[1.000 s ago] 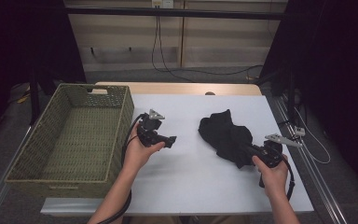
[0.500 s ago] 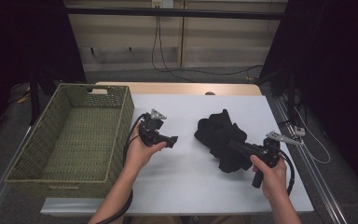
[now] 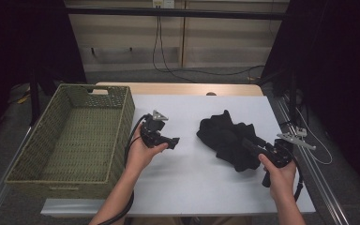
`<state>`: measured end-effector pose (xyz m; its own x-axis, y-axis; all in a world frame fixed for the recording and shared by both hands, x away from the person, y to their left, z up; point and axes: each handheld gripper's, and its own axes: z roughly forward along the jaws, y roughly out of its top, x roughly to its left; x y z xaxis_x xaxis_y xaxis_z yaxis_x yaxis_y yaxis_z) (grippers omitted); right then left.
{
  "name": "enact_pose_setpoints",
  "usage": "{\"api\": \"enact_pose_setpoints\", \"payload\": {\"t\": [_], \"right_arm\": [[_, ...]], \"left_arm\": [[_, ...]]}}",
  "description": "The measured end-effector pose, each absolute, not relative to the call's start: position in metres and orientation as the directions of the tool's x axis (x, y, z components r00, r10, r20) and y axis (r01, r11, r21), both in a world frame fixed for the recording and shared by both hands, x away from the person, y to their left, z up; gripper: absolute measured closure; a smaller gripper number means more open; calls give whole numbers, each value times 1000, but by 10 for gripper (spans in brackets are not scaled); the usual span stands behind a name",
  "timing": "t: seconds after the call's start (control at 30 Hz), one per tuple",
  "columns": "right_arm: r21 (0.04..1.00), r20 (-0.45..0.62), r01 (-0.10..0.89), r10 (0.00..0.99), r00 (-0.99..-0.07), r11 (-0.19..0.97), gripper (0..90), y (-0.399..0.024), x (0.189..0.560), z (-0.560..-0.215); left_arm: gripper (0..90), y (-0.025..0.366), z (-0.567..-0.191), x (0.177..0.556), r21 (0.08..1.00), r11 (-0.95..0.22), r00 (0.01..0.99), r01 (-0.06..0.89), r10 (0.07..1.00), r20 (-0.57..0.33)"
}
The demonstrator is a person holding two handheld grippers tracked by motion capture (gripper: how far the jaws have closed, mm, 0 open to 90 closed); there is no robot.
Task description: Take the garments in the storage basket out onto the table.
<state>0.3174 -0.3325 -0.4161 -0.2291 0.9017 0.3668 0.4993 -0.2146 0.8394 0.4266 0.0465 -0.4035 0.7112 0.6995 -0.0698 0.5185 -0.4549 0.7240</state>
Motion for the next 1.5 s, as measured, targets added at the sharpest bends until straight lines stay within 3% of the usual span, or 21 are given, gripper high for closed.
{"api": "enact_pose_setpoints", "payload": {"t": [0.07, 0.13, 0.27, 0.37, 0.4, 0.43, 0.47, 0.5, 0.53, 0.67, 0.73, 0.93, 1.03, 1.1, 1.2, 1.3, 1.5], "right_arm": [[829, 341, 529, 912, -228, -178, 241, -332, 321, -422], [817, 271, 568, 935, -228, -98, 219, -327, 326, -433], [785, 252, 617, 938, -240, -54, 188, -324, 331, -445], [772, 210, 635, 948, -239, -11, 306, -320, 333, -454], [770, 200, 638, 948, -247, 3, 388, -319, 333, -455], [770, 183, 637, 948, -261, 26, 580, -318, 331, -452], [771, 223, 636, 938, -264, -4, 673, -319, 330, -449], [771, 223, 636, 938, -264, -4, 673, -319, 330, -449], [757, 335, 650, 895, -294, -70, 724, -321, 328, -447], [740, 390, 669, 856, -338, -73, 740, -312, 325, -448], [716, 489, 691, 777, -397, -98, 755, -296, 323, -447], [718, 535, 692, 693, -483, -73, 758, -260, 320, -447], [744, 491, 667, 711, -503, -41, 694, -248, 317, -443], [756, 416, 654, 770, -483, 1, 547, -247, 315, -438], [778, 305, 627, 856, -417, 29, 396, -259, 312, -427], [782, 301, 623, 871, -389, 8, 358, -268, 312, -425], [795, 225, 606, 942, -249, -30, 252, -294, 311, -418]], "left_arm": [[83, 46, -404, 427, 724, -456, 711, 518, 699, -68], [83, 46, -404, 427, 722, -456, 710, 520, 701, -68], [83, 46, -405, 427, 723, -456, 710, 519, 701, -68], [83, 46, -406, 427, 718, -462, 712, 520, 699, -67], [83, 45, -406, 427, 719, -461, 711, 521, 700, -67], [83, 45, -406, 427, 719, -460, 712, 521, 699, -69], [83, 45, -406, 427, 719, -460, 712, 521, 699, -69], [83, 45, -406, 427, 718, -462, 713, 520, 698, -67], [83, 44, -406, 427, 718, -465, 714, 518, 697, -65], [83, 43, -406, 428, 721, -460, 713, 519, 698, -68], [83, 42, -405, 428, 722, -460, 714, 517, 697, -67], [83, 41, -403, 428, 729, -458, 719, 510, 692, -68], [83, 41, -403, 428, 730, -455, 719, 509, 692, -70], [83, 41, -403, 428, 731, -453, 718, 511, 692, -73], [83, 42, -403, 428, 732, -452, 718, 510, 693, -72], [83, 42, -402, 428, 733, -451, 715, 509, 695, -69], [83, 41, -402, 429, 732, -453, 719, 509, 692, -72]]}}
